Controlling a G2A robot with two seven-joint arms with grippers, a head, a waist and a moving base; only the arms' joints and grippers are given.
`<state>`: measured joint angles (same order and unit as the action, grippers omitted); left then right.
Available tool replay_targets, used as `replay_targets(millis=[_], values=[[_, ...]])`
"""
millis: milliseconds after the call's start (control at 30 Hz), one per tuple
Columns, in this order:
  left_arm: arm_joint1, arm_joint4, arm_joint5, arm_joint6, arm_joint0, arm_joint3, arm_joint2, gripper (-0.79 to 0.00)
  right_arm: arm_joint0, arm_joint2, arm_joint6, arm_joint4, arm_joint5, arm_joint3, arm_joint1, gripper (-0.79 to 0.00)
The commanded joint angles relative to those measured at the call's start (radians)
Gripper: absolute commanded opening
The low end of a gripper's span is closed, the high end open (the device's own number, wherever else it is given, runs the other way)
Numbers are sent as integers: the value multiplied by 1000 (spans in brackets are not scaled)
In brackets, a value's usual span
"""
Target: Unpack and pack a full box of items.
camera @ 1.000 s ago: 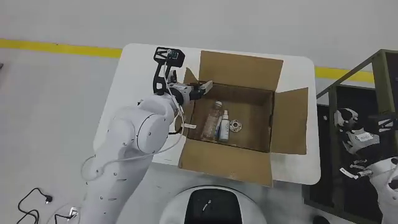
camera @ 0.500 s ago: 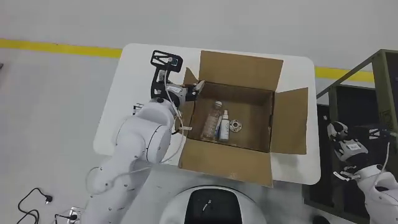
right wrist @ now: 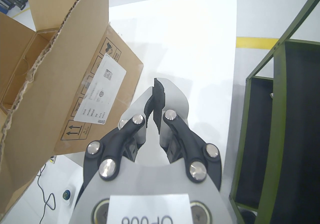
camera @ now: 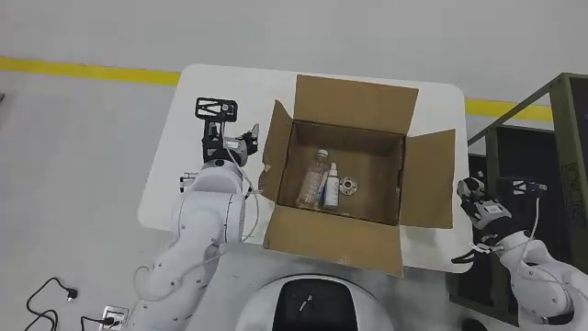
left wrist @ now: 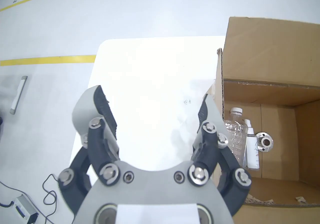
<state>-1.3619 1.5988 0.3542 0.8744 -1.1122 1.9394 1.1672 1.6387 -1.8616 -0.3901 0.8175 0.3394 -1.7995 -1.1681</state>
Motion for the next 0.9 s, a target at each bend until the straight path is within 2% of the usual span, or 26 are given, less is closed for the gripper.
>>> replay_targets(millis=[0,233,433,667,867], values=[[-3,-10,-5,-13,-9,-27,-3,-785,-12,15,0,-10,5,0,0,-785],[-7,-15,-21,-46,-30,-60,13,-785,-32,45,-4,-13,6,-2,2,-785],[-5,-31,-113,-58,-46,-96,28,-785,-43,61,-10,-48,23,6,4,-785],[-11,-76,-180,-52,-42,-106,12,-785,-70,101,-20,-86,49,-4,5,-785],[-20,-133,-219,-68,-22,-112,-20,-785,-106,169,-55,-57,62,-32,6,-785]])
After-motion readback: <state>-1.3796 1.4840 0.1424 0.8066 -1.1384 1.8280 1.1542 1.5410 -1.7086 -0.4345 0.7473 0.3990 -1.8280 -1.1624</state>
